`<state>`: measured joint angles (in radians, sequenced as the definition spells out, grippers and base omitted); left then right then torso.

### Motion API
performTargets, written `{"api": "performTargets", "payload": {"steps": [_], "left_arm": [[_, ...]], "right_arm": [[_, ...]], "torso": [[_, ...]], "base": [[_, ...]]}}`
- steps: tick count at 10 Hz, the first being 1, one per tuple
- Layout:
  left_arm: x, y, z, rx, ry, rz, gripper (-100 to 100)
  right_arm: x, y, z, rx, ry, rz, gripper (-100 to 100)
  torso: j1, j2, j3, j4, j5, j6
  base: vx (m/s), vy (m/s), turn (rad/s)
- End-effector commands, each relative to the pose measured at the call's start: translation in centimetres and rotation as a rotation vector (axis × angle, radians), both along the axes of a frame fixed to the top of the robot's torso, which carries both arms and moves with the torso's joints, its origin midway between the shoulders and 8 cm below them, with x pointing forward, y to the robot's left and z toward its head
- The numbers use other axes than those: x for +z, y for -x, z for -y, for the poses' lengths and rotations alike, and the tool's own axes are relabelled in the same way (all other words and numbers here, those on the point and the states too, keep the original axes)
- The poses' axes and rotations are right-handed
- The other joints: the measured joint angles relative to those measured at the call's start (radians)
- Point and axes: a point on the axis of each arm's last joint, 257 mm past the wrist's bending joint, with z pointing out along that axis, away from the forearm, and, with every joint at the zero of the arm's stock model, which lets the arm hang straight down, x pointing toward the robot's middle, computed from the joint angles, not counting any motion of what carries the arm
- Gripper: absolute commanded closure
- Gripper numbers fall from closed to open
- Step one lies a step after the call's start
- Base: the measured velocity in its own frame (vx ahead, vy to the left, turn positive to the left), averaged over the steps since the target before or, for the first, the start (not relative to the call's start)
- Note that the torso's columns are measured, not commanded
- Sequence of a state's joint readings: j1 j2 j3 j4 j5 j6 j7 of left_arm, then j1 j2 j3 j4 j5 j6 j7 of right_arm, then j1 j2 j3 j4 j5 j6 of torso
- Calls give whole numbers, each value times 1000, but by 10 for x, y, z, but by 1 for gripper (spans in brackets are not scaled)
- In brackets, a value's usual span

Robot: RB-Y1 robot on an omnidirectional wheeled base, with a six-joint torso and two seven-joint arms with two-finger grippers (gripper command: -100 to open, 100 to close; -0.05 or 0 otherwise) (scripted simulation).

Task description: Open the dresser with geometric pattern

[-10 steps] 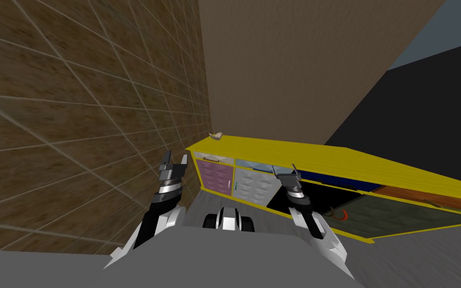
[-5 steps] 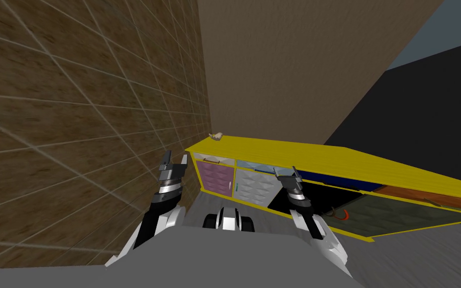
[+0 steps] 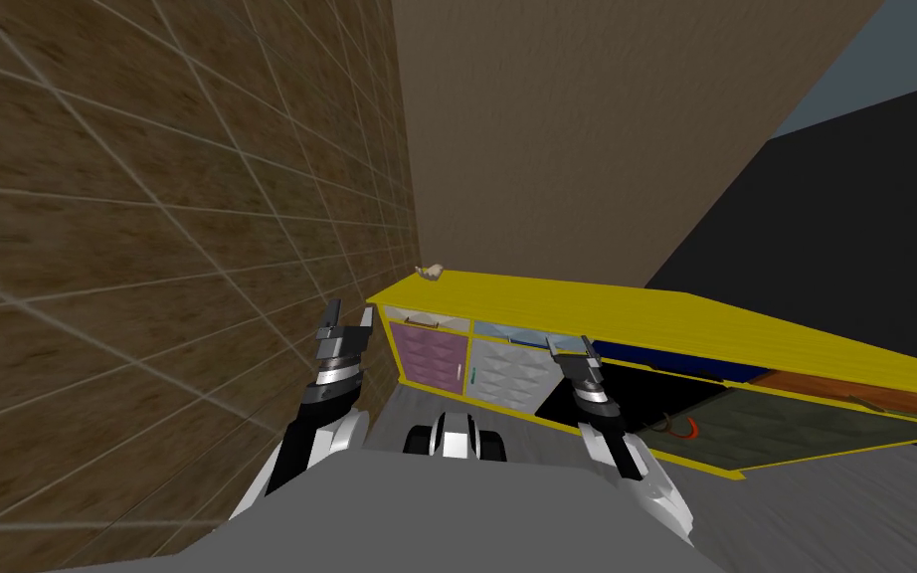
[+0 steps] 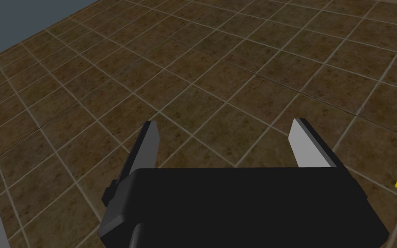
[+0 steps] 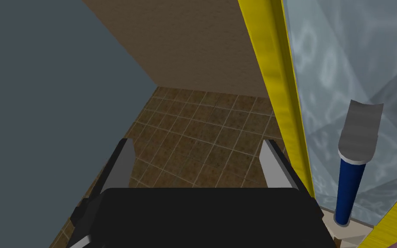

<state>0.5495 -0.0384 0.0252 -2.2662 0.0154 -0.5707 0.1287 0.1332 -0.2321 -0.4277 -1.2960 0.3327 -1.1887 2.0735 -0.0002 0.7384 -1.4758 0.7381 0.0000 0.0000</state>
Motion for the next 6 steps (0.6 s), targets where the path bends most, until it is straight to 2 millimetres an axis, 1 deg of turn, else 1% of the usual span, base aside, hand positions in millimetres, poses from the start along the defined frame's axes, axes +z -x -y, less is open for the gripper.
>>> {"api": "performTargets", "payload": {"steps": [1,2,3,4,5,6], "left_arm": [[0,0,0,0,0,0,0],[0,0,0,0,0,0,0],[0,0,0,0,0,0,0],[0,0,0,0,0,0,0],[0,0,0,0,0,0,0],[0,0,0,0,0,0,0]], "right_arm": [[-12,1,6,-63,51,-3,-100],[-23,3,10,-93,62,-14,-100],[-23,3,10,-111,84,-10,-100],[-33,5,13,-140,93,-21,-100],[-33,5,13,-157,115,-17,-100],[-44,7,14,-184,121,-29,-100]], "torso": [[2,-1,-1,0,0,0],[1,-1,0,0,0,0],[0,0,0,0,0,0],[0,0,0,0,0,0],[-1,-1,0,-1,-1,0],[-2,-3,-1,-2,-2,0]], "base": [[31,45,-24],[31,40,-39],[30,35,-27],[35,33,-38],[27,34,-25],[27,43,-42]]}}
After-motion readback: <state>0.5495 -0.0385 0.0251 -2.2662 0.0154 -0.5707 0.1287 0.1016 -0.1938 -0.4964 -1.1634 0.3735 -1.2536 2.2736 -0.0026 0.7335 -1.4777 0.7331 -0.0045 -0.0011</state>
